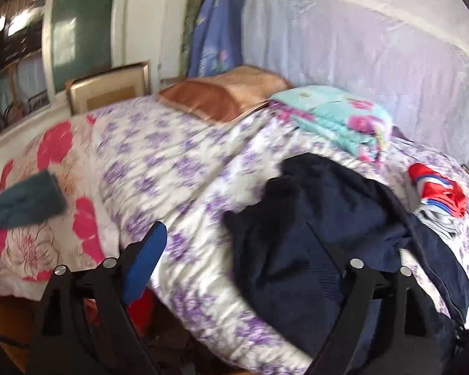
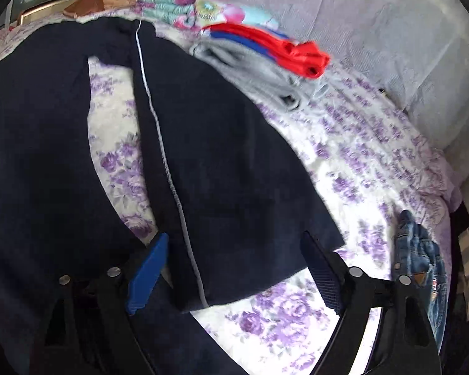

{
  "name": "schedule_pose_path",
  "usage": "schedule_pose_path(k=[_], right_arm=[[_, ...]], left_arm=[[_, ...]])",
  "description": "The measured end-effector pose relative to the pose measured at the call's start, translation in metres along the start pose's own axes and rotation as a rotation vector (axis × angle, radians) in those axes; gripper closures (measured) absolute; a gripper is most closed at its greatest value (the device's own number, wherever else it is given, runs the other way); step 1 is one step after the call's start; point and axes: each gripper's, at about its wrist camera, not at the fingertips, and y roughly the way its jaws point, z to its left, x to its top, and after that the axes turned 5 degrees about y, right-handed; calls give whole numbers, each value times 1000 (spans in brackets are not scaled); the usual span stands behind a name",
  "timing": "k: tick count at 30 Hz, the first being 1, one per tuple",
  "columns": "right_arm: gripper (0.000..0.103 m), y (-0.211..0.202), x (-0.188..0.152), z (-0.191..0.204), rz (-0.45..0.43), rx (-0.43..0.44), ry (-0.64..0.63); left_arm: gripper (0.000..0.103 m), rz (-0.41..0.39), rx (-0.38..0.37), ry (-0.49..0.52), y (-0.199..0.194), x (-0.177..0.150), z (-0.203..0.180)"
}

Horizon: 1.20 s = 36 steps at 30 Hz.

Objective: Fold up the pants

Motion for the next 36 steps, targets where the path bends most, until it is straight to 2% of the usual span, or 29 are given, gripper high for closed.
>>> schedule_pose_path(k=[1, 2, 3, 5, 7, 9, 11, 12, 13, 14, 15, 16, 17, 18, 21, 25, 27, 28, 29, 30, 31, 33, 36], right_arm=[[84, 4, 3, 1, 26, 75, 10], [88, 1, 8, -1, 42, 110, 46], [88, -7, 14, -4, 41, 101, 75], [89, -38, 28, -22, -33, 192, 138], [89, -64, 49, -50, -87, 238, 199], [89, -75, 82, -90, -122, 217, 279], [89, -61, 121, -141, -97, 153, 393], [84, -45, 139, -169, -68, 126, 466], [55, -23, 152, -193, -29, 94, 536], [39, 2, 163, -212, 15, 28, 574], [30, 25, 167, -224, 45, -102, 597], [30, 41, 165, -228, 67, -210, 604], [31, 57, 159, -228, 90, -253, 595], [31, 67, 149, -227, 94, -243, 604], [28, 82, 114, -219, 77, -96, 660], [18, 97, 70, -218, 51, 9, 777], [18, 113, 61, -216, 62, 67, 817], [25, 122, 60, -213, 68, 78, 828], [47, 130, 59, -211, 71, 110, 838], [88, 137, 60, -208, 76, 142, 843], [89, 138, 62, -207, 71, 148, 853], [93, 116, 69, -208, 7, 150, 869], [94, 51, 74, -215, -99, 161, 858]], left_arm=[[19, 4, -28, 18, 3, 3, -16], [19, 15, -70, 42, 3, 2, -29], [19, 25, -92, 61, 7, 1, -41], [19, 42, -126, 95, 16, -5, -64], [19, 69, -164, 123, 25, -10, -83], [19, 100, -203, 138, 36, -14, -99], [19, 122, -232, 146, 44, -17, -112], [19, 132, -240, 148, 48, -18, -119], [19, 141, -245, 149, 52, -19, -125], [19, 150, -252, 149, 56, -21, -130], [19, 161, -259, 152, 58, -23, -136], [19, 165, -260, 154, 60, -24, -139], [19, 165, -265, 159, 60, -26, -140], [19, 164, -266, 166, 60, -27, -141], [18, 178, -256, 185, 66, -30, -139], [18, 227, -255, 183, 81, -29, -137], [18, 241, -265, 175, 85, -30, -139], [18, 245, -271, 170, 86, -31, -141], [18, 249, -279, 169, 86, -32, -144], [18, 247, -281, 174, 86, -33, -146], [18, 241, -276, 181, 85, -34, -149], [18, 227, -260, 199, 85, -35, -153], [18, 229, -254, 210, 91, -36, -155]])
